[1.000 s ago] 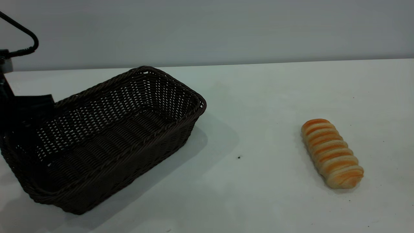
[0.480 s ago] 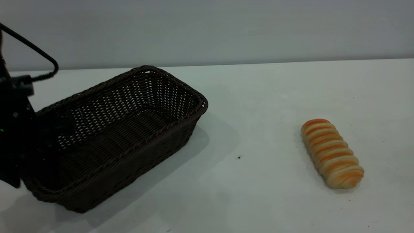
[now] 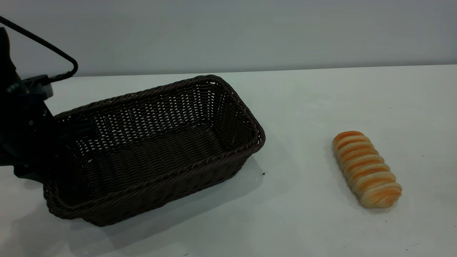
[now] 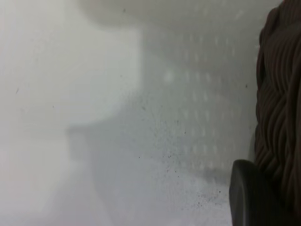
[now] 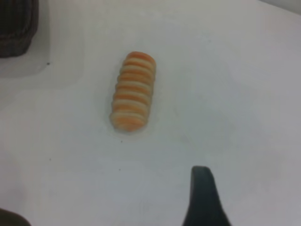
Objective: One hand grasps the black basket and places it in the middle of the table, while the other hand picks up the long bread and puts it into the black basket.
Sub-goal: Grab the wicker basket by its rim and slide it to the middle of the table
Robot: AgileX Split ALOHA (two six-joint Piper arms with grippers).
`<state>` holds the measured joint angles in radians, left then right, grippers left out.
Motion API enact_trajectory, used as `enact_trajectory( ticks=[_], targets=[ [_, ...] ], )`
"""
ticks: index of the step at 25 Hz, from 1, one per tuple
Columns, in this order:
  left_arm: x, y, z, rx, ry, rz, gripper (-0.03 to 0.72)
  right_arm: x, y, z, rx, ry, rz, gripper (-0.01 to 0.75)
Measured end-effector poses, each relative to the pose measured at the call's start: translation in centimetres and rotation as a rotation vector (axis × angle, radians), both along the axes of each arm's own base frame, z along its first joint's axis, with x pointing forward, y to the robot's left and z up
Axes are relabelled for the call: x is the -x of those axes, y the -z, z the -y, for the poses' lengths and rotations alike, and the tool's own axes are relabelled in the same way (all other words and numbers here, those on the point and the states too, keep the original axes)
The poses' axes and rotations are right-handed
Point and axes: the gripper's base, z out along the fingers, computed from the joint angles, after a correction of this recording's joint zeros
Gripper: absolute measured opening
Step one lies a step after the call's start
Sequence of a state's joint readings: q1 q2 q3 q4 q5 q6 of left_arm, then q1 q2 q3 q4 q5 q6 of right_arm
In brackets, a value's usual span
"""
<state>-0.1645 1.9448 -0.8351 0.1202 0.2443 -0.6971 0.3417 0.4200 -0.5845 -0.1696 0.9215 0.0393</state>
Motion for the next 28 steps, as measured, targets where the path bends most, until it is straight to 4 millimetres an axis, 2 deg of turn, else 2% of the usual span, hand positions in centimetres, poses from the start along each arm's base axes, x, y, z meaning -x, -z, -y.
enact_trajectory(
  ticks=[5,8,12,16,22,28],
  targets=[
    [0.0,-1.5,1.0,-0.004,0.089,0.04,0.156,0.0,-0.1,0.0,-0.003,0.0,0.008,0.489],
    [-0.2,-2.1,2.6,-0.001,0.167,0.049,0.148,-0.1,-0.1,0.0,-0.018,0.009,0.01,0.489],
    [-1.0,-2.7,4.5,0.011,0.268,0.067,0.14,-0.1,-0.2,-0.1,-0.042,0.022,0.019,0.489],
    [-2.1,-2.5,5.4,0.019,0.321,0.063,0.139,-0.6,-0.3,-0.3,-0.062,0.03,0.027,0.489],
    [-3.3,-1.1,6.1,0.033,0.38,0.025,0.139,-3.1,0.2,-1.3,-0.074,0.039,-0.017,0.489],
    [-4.2,0.2,6.8,0.064,0.406,-0.043,0.139,-7.0,1.7,-2.9,-0.077,0.034,-0.089,0.489]
  ],
)
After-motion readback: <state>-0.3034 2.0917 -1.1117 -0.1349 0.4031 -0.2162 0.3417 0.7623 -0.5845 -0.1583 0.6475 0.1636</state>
